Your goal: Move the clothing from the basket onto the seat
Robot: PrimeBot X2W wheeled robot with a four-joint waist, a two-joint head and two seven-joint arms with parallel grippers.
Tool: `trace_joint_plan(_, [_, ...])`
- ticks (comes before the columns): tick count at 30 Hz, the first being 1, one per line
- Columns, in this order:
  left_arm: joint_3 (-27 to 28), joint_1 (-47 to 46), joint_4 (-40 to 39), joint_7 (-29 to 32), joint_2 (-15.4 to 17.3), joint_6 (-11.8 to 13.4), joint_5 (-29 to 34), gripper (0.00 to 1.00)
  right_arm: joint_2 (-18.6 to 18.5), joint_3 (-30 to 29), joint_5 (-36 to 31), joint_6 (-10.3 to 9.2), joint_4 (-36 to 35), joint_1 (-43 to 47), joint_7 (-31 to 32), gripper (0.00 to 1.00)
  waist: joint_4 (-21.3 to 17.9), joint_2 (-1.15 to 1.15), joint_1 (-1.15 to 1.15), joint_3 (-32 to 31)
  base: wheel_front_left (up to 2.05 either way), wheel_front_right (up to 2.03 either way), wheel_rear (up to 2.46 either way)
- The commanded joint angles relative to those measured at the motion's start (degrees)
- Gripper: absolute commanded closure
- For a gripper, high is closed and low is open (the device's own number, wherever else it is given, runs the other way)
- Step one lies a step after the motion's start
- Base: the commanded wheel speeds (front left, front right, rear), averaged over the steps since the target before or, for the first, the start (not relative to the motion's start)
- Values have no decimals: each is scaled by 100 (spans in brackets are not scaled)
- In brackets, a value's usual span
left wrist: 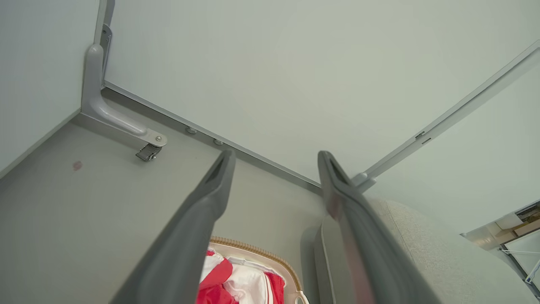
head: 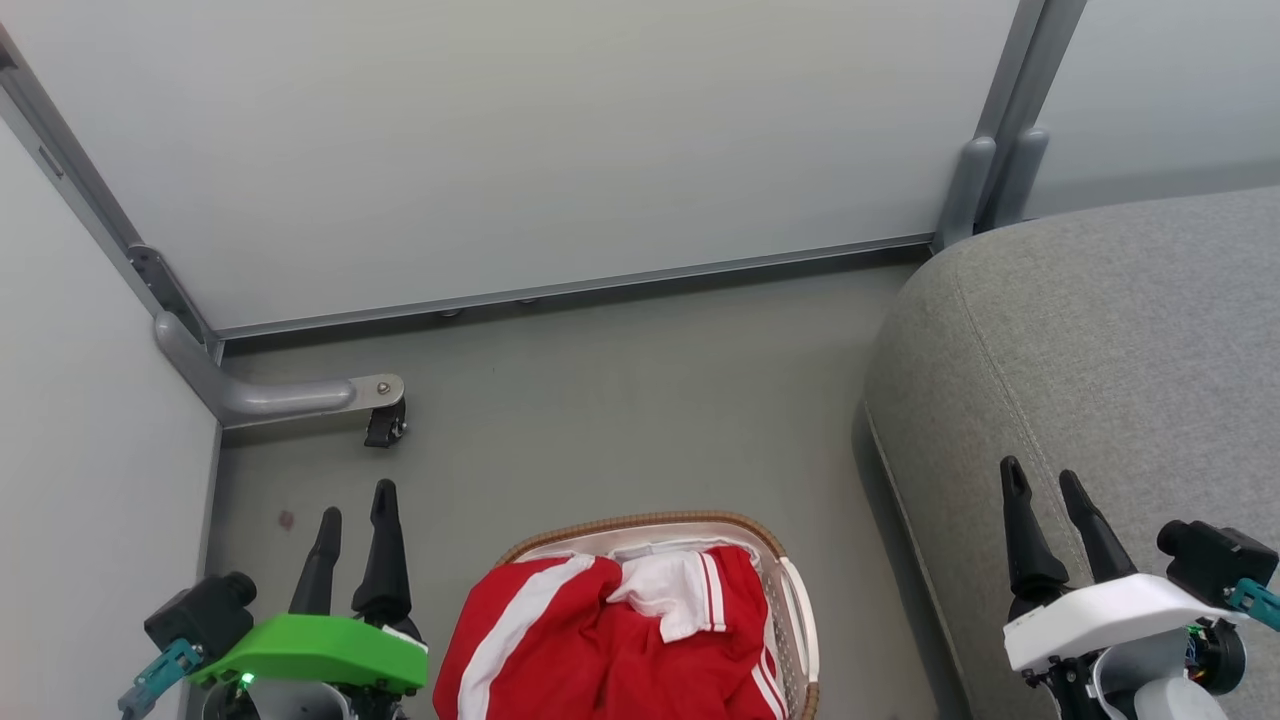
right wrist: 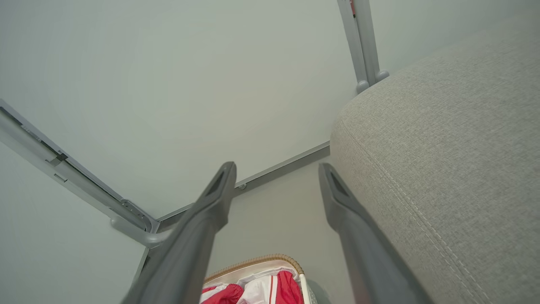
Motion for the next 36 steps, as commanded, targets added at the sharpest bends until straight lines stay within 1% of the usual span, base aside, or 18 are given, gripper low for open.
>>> trace_joint_plan(1, [-10, 21, -16, -48, 42, 21, 113, 0, -42, 11, -181, 2, -38, 9, -63, 0, -1, 0, 0, 1, 0, 0, 0])
trace_joint_plan(16, [-120, 17, 265, -262, 51, 3, 685, 0, -52, 57, -1083, 2, -48, 69, -277, 0, 24, 0, 0, 6, 0, 0, 0])
trace_joint_plan(36, [-258, 0, 447, -504, 58, -39, 1480, 0, -61, 142, -2118, 2, 23, 133, -524, 0, 58, 0, 0, 16, 0, 0, 0])
